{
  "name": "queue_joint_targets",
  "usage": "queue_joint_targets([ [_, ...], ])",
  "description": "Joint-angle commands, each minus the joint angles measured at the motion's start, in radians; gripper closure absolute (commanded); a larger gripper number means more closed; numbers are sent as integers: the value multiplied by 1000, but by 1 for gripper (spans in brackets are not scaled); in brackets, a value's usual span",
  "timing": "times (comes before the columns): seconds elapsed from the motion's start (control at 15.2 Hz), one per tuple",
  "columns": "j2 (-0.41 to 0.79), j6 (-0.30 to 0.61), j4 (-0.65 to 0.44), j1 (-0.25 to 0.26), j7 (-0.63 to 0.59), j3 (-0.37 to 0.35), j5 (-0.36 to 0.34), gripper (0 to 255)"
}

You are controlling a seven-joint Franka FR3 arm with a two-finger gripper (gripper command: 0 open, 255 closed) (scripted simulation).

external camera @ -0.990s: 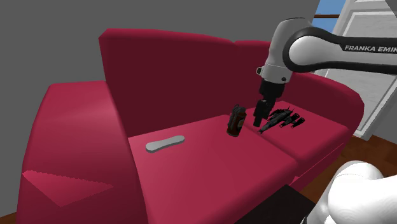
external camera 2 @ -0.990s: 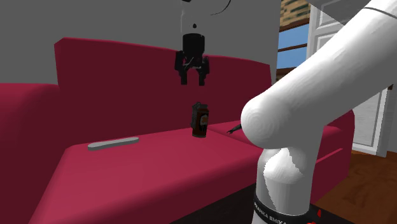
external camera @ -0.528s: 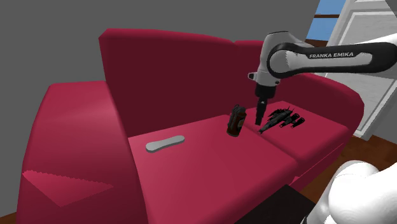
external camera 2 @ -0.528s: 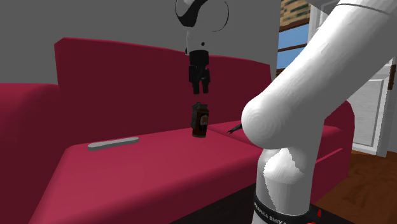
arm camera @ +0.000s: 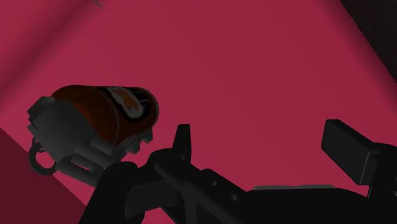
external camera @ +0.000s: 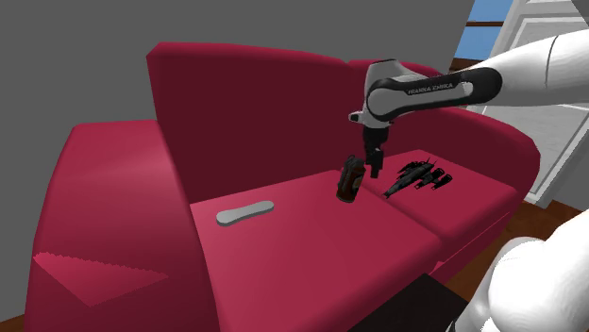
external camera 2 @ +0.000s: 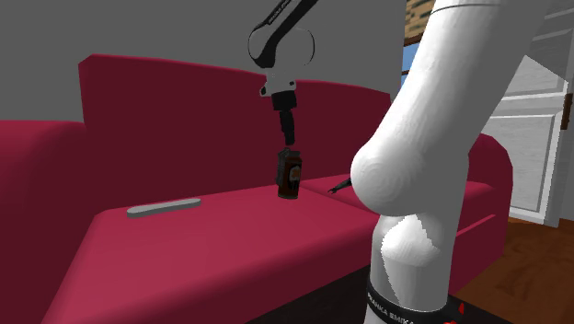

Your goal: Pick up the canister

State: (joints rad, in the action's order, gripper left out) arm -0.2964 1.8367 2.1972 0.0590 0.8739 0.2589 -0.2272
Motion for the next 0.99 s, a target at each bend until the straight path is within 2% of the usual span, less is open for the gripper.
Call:
queue_joint_targets([
  [0.0,84,29,-57,7,96,21,-13,0],
  [0.59,435,123,-335,6,470,46,-24,0],
  [0.66,458,127,-356,4,493,44,-25,0],
  [0.92,475,176,-322,2,484,44,-25,0],
])
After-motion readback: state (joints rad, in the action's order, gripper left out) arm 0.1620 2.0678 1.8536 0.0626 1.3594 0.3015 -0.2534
